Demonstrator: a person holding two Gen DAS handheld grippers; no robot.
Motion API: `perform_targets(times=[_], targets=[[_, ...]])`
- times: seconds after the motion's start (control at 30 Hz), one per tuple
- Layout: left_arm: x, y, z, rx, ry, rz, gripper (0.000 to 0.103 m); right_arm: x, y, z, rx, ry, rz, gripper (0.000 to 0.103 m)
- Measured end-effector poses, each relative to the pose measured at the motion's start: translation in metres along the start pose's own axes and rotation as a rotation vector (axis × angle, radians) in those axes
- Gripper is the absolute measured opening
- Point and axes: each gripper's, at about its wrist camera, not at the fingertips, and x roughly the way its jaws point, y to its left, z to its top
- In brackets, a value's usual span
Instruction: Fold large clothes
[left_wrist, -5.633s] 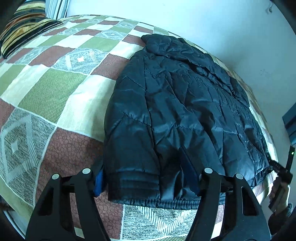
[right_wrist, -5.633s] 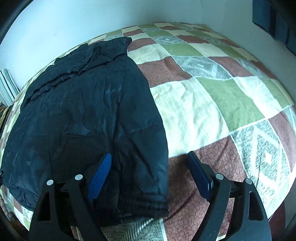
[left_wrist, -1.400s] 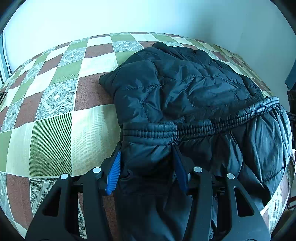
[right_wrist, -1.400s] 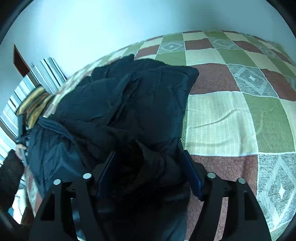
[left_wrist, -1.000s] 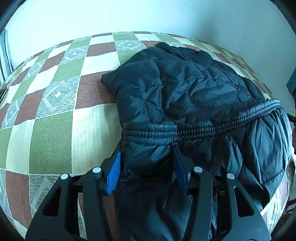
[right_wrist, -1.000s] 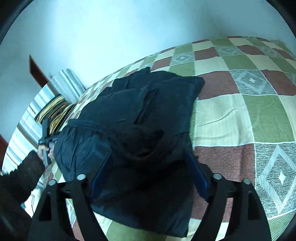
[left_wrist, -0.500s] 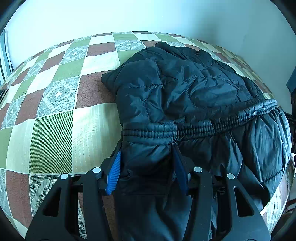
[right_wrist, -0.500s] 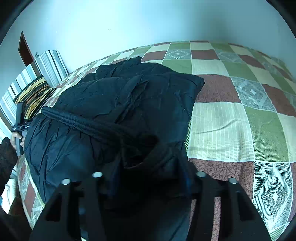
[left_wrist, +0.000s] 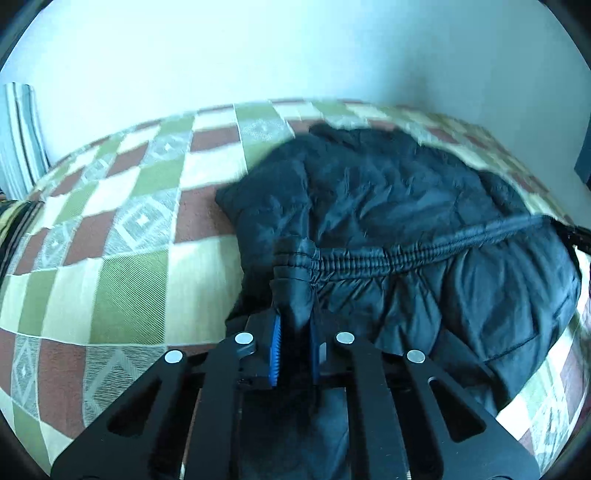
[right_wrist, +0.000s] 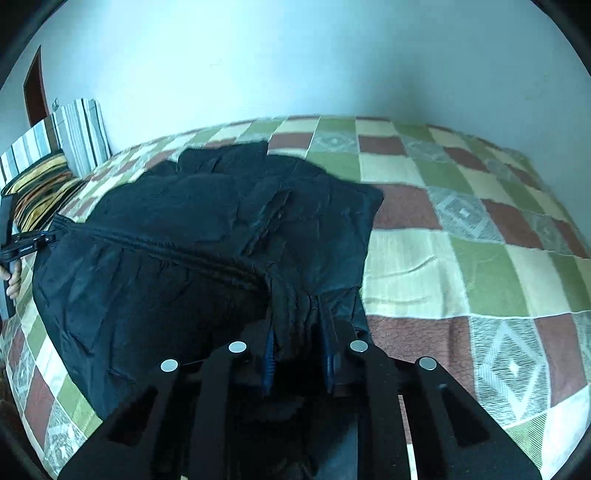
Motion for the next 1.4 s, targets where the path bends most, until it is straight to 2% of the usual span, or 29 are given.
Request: perform_targets(times=[0.13,0.3,0.43,0.57,0.7,0.87,1.07,1.27,1.4], targets=[[-0.033,-0.003,0.017,0.005,-0.093,0.017,0.011,-0.019,0.002,0.020,-0.005,-0.060,-0.015,0.019],[-0.061,-0.007,0.056,0.015,-0.200,0.067,0.011,-0.036,0.003,0.061,-0.010,-0.165,-0.032,0.019],[-0.057,-0.005,0.097,0.007,-0.243,0.095,0.011,-0.029,-0.006,0.105,-0.005,-0.218,-0.045,0.019],[-0.033,-0.001,0.144,-0.004,-0.253,0.138,0.011,-0.006,-0.021,0.151,0.002,-0.233,-0.072,0.019],[0.009,0.006,0.180,-0.024,-0.232,0.191,0.011,0.040,-0.041,0.188,0.047,-0.202,-0.093,0.019],[0.079,0.016,0.197,-0.046,-0.149,0.242,0.011,0.113,-0.059,0.201,0.068,-0.101,-0.131,0.019],[0.148,0.027,0.193,-0.051,-0.044,0.288,0.011,0.185,-0.072,0.192,0.086,0.018,-0.153,0.019],[0.199,0.033,0.177,-0.050,0.060,0.311,0.012,0.227,-0.079,0.182,0.097,0.107,-0.148,0.020],[0.220,0.031,0.167,-0.048,0.099,0.307,0.012,0.247,-0.084,0.172,0.115,0.160,-0.137,0.022]])
